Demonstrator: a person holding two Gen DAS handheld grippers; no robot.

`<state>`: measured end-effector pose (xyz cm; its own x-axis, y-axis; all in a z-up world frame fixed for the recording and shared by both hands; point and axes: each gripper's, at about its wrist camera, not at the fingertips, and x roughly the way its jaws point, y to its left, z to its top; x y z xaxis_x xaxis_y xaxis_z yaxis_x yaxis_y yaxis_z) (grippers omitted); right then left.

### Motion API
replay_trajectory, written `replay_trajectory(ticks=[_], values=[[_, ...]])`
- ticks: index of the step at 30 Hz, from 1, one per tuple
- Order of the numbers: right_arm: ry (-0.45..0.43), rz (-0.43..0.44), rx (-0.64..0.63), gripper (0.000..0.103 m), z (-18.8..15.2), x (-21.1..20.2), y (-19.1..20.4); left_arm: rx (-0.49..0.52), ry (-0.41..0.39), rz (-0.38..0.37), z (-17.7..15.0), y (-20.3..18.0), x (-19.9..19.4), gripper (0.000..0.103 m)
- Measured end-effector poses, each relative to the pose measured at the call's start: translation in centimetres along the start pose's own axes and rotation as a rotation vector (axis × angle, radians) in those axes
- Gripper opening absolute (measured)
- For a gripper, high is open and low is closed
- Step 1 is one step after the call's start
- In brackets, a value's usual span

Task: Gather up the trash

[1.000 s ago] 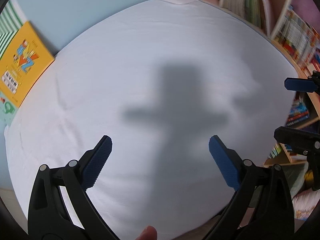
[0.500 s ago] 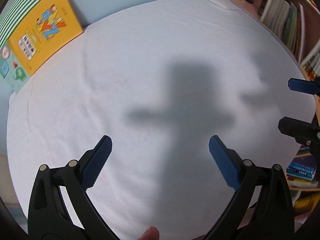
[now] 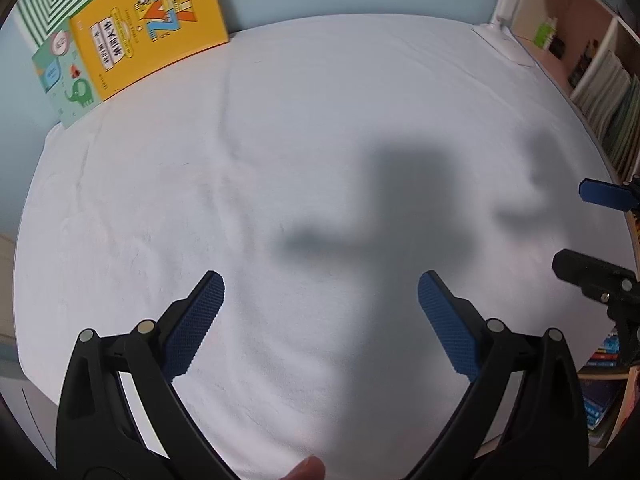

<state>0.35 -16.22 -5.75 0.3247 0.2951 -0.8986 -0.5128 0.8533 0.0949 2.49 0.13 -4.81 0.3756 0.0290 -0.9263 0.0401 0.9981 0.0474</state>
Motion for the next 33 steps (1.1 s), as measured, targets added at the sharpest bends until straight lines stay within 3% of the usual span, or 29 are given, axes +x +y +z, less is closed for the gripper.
replay_trajectory(ticks=[11,33], values=[[-0.014,0.02,-0.003,0.091,0.8,0.2,-0.3,-0.04,-0.014,0.024,0.2,0.2,-0.6,0.095],[-0.002,0.002,0.009,0.091,1.7,0.7,-0.3,-0.042,0.002,0.003,0.8,0.5,0.0,0.095]])
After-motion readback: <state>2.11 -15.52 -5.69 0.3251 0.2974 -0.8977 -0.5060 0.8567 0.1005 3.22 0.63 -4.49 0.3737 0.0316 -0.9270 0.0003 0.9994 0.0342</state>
